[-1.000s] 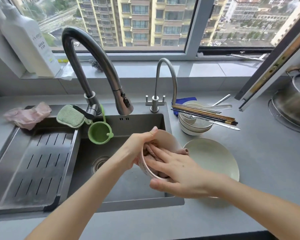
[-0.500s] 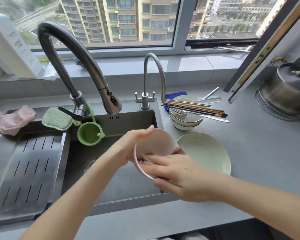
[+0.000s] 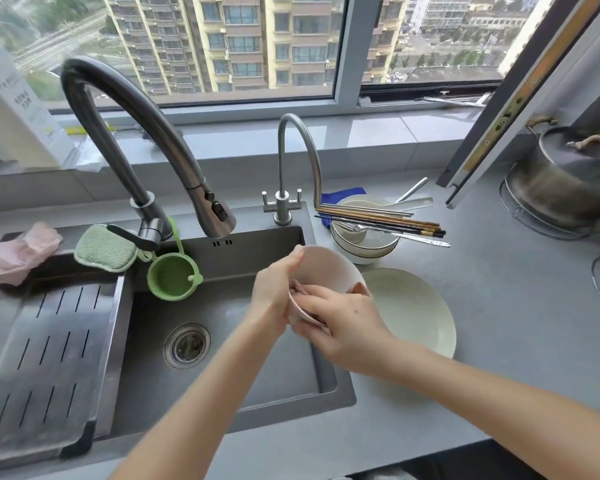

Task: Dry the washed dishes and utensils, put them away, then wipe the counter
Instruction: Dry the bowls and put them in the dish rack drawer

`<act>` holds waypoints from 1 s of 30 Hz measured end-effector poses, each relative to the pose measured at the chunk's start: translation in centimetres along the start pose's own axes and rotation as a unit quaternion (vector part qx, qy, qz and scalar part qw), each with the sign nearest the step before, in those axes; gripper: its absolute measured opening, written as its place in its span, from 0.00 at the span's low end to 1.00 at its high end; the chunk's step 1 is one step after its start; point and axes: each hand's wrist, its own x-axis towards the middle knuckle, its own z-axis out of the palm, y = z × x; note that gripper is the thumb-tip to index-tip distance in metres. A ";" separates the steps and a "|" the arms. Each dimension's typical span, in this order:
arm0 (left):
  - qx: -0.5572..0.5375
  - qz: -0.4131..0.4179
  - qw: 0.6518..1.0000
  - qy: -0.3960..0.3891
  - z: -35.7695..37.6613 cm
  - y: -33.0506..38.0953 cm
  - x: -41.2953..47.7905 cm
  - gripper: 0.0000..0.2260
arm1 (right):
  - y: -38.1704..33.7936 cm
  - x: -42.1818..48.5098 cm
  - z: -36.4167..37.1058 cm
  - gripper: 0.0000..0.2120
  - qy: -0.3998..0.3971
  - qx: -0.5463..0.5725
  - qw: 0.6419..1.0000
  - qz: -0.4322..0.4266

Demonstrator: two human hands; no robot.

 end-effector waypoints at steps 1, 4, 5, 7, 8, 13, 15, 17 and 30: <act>-0.029 0.017 0.999 0.017 0.5 -0.7 -0.2 0.19 | -0.2 0.3 0.3 0.22 0.032 -0.004 0.999 0.015; -0.004 0.023 1.000 -0.004 0.1 -2.0 -1.2 0.20 | 0.4 -0.5 0.7 0.20 0.076 -0.067 0.994 -0.046; 0.026 -0.002 0.998 -0.051 -0.6 -1.8 -1.2 0.21 | 1.0 -1.2 0.5 0.20 0.065 -0.092 0.989 -0.096; 0.092 -0.072 0.977 -0.178 -2.4 0.0 -1.1 0.21 | 2.0 -2.4 -0.4 0.22 -0.023 -0.163 0.959 -0.231; 0.127 -0.107 0.956 -0.244 -3.0 1.0 -1.2 0.19 | 2.2 -2.9 -0.7 0.25 -0.081 -0.200 0.932 -0.291; 0.207 -0.027 0.933 -0.295 -3.0 1.7 -0.8 0.15 | 3.4 -1.5 -2.3 0.19 -0.084 -0.227 0.893 -0.378; 0.176 0.036 0.961 -0.212 -2.4 1.2 -0.8 0.14 | 3.7 -1.2 -2.4 0.14 -0.008 -0.231 0.908 -0.350; 0.087 0.032 0.988 -0.122 -1.4 0.4 -1.1 0.13 | 2.7 -1.4 -1.1 0.14 0.058 -0.195 0.945 -0.255; 0.295 -0.054 0.912 -0.279 -1.2 1.3 -1.1 0.10 | 1.0 -5.4 0.4 0.22 -0.050 -0.276 0.934 -0.221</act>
